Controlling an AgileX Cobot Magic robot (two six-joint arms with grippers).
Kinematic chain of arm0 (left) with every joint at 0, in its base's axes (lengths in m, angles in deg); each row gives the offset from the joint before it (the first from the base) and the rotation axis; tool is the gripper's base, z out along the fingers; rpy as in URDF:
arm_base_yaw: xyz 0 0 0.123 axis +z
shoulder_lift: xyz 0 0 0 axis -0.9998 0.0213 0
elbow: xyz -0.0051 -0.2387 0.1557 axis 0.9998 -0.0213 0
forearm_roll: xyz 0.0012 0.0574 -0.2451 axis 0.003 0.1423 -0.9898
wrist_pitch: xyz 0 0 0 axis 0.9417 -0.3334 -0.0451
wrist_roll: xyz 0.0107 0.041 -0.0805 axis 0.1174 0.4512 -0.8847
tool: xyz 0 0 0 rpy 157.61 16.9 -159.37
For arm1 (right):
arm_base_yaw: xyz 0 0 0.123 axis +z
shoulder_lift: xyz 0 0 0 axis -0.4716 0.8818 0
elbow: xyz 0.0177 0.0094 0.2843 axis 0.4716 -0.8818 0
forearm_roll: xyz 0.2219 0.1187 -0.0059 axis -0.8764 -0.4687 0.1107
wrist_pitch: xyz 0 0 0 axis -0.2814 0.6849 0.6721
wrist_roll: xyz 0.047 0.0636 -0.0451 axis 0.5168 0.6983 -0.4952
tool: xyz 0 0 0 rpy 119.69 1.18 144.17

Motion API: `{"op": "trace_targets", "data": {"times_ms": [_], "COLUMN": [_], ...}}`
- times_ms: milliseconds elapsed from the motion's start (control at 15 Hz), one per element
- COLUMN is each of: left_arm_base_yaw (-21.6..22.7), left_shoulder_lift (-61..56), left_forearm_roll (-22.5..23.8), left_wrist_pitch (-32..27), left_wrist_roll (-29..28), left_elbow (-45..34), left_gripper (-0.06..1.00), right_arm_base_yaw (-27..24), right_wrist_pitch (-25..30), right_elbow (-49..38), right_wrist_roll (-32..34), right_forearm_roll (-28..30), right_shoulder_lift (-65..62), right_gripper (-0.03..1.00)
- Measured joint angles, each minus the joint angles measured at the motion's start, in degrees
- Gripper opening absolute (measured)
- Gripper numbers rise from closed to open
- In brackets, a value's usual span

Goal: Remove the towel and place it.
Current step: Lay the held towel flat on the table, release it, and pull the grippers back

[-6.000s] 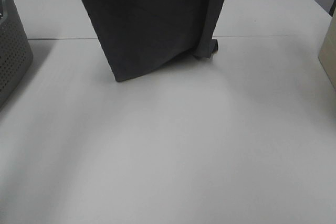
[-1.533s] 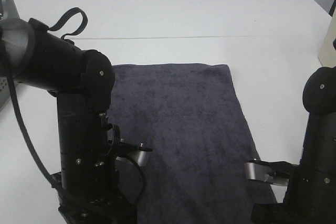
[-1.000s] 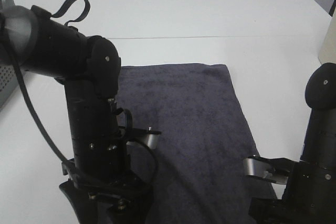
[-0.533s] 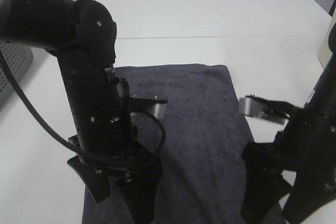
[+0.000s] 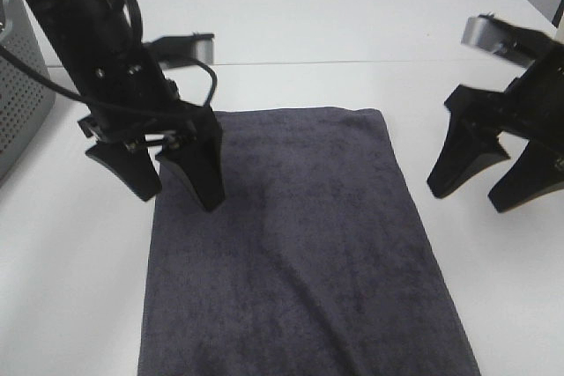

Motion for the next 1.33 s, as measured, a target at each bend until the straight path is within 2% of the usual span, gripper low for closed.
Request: {"op": "trace_targets", "data": {"times_ms": [133, 267, 533, 600, 733, 1067, 1333], "left_arm_base_yaw": [5.4, 9.6, 15.0, 16.5, 18.7, 20.4, 20.4], "left_shoulder_lift": [0.6, 2.4, 9.9, 13.3, 17.5, 24.9, 30.7], "left_forearm_roll": [0.3, 0.4, 0.4, -0.9, -4.0, -7.0, -9.6], "left_wrist_pitch": [0.0, 0.1, 1.4, 1.4, 2.1, 9.9, 14.3], "left_wrist_roll": [0.7, 0.7, 0.8, 0.9, 0.9, 1.5, 5.4], "left_elbow": [4.2, 8.9, 18.7, 22.0, 24.9, 26.8, 28.0], "left_gripper": [0.83, 0.83, 0.83, 0.83, 0.83, 0.83, 0.83], "right_arm_base_yaw": [-5.7, -8.7, -9.3, -9.3, -9.3, -9.3, -9.3], "right_wrist_pitch": [-0.1, 0.4, 2.7, 4.9, 8.1, 8.6, 8.6], "right_elbow": [3.0, 7.4, 22.5, 30.1, 39.3, 60.6, 74.4], "right_wrist_roll": [-3.6, -5.4, -7.0, -8.1, -8.5, -8.3, -7.8], "right_forearm_roll": [-4.8, -6.8, -7.0, -7.0, -7.0, -7.4, -8.3], "right_shoulder_lift": [0.5, 3.4, 17.1, 23.2, 31.0, 48.6, 59.9], "right_gripper": [0.72, 0.72, 0.72, 0.72, 0.72, 0.72, 0.72]}}
